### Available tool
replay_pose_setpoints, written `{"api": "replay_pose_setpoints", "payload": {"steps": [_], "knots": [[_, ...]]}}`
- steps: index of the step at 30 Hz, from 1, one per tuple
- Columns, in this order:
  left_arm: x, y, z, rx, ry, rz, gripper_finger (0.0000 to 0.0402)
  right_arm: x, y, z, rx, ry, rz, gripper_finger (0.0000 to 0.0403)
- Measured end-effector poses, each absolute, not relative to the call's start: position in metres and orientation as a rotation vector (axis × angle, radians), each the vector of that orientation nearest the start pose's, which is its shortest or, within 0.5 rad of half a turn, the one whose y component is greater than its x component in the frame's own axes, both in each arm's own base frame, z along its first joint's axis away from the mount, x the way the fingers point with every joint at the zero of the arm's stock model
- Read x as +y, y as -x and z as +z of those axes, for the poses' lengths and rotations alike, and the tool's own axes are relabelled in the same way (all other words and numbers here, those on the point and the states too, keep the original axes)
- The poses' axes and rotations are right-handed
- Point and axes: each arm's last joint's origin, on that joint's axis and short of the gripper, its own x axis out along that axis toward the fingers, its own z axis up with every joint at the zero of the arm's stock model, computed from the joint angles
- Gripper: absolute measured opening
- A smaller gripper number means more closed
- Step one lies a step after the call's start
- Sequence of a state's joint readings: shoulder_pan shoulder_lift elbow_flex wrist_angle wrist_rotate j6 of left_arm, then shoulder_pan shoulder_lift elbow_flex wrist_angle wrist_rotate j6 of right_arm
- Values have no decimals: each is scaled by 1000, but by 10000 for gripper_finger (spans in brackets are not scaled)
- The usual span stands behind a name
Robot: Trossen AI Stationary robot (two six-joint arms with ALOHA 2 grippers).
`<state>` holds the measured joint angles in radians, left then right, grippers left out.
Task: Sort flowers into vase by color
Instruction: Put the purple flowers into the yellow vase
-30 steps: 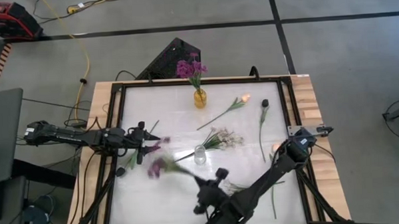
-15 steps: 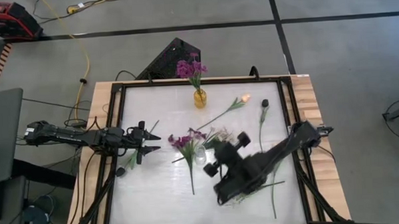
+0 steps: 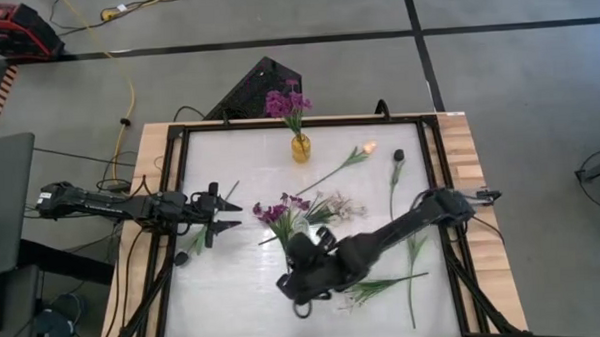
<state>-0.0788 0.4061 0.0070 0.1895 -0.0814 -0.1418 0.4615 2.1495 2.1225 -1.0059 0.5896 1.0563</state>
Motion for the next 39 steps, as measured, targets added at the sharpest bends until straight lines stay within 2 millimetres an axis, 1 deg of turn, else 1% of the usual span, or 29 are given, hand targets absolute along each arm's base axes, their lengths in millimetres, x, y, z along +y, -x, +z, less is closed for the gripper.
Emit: {"api": "replay_pose_setpoints", "payload": {"steps": [3, 5, 10, 17, 19, 21, 23, 29, 32, 35, 39], "knots": [[-7, -120, 146, 224, 143, 13, 185, 185, -432, 271, 781, -543, -583, 54], [-7, -120, 146, 231, 148, 14, 185, 180, -440, 258, 828, -611, -595, 65], [-7, -120, 146, 228, 148, 16, 185, 163, -458, 221, 973, -685, -602, 111], [-7, -120, 146, 228, 133, 15, 185, 149, -470, 194, 1031, -707, -637, 210], [-7, -120, 146, 228, 133, 15, 185, 148, -472, 192, 1026, -711, -642, 233], [-7, -120, 146, 228, 133, 16, 185, 148, -472, 192, 1023, -712, -643, 248], [-7, -120, 146, 228, 133, 16, 185, 148, -472, 192, 1018, -722, -650, 254], [-7, -120, 146, 228, 134, 16, 185, 148, -472, 192, 985, -710, -673, 255], [-7, -120, 146, 229, 134, 16, 185, 153, -478, 178, 971, -718, -658, 255], [-7, -120, 146, 230, 135, 17, 185, 152, -482, 161, 999, -715, -668, 255], [-7, -120, 145, 242, 134, 15, 185, 150, -483, 157, 988, -722, -690, 255]]}}
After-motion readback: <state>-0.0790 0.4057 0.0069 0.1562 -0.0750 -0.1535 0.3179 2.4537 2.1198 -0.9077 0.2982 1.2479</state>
